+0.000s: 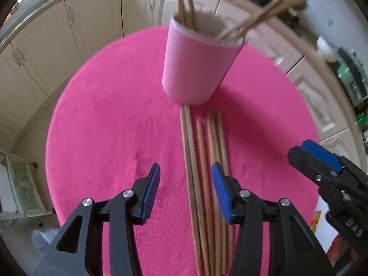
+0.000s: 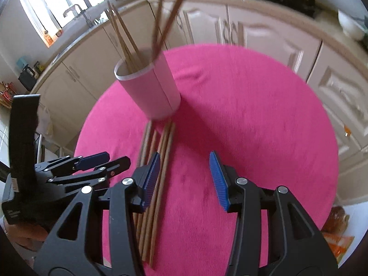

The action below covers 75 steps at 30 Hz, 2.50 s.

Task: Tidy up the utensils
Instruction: 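Lower both open tools toward the chopsticks lying beside the pink cup, then close the left tool on one chopstick while the right tool grasps another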

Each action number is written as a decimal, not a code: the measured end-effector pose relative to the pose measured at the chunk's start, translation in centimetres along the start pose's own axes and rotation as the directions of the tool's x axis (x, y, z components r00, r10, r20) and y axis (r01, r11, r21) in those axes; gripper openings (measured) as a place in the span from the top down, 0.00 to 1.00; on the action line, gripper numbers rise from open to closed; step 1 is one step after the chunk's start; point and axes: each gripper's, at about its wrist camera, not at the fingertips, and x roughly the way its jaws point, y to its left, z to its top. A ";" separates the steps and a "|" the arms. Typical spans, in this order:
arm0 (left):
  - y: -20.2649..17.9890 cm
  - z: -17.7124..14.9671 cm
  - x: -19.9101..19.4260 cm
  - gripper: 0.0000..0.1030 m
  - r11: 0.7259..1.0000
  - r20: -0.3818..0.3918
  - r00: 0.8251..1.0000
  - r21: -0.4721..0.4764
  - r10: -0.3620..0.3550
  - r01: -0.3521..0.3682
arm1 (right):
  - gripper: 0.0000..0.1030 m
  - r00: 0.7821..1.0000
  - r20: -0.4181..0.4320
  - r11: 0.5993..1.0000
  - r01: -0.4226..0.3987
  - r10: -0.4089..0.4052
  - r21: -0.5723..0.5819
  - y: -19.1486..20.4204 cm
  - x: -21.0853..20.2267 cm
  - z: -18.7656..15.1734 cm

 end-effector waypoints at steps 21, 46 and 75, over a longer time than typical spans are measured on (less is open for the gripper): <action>-1.3 0.9 4.3 0.58 0.983 -0.145 0.977 0.115 0.156 -0.140 | 0.57 0.992 -0.124 1.000 -0.024 0.026 0.020 -0.8 2.7 -0.7; 0.3 0.6 4.8 0.86 0.999 -0.216 0.976 0.028 0.033 -0.027 | 0.76 0.935 -0.351 0.999 -0.031 0.043 0.039 1.1 7.4 0.4; 1.2 1.3 5.1 0.93 0.999 -0.254 0.966 0.005 0.041 -0.041 | 0.91 0.875 -0.478 0.997 0.056 -0.079 -0.062 4.7 10.6 2.5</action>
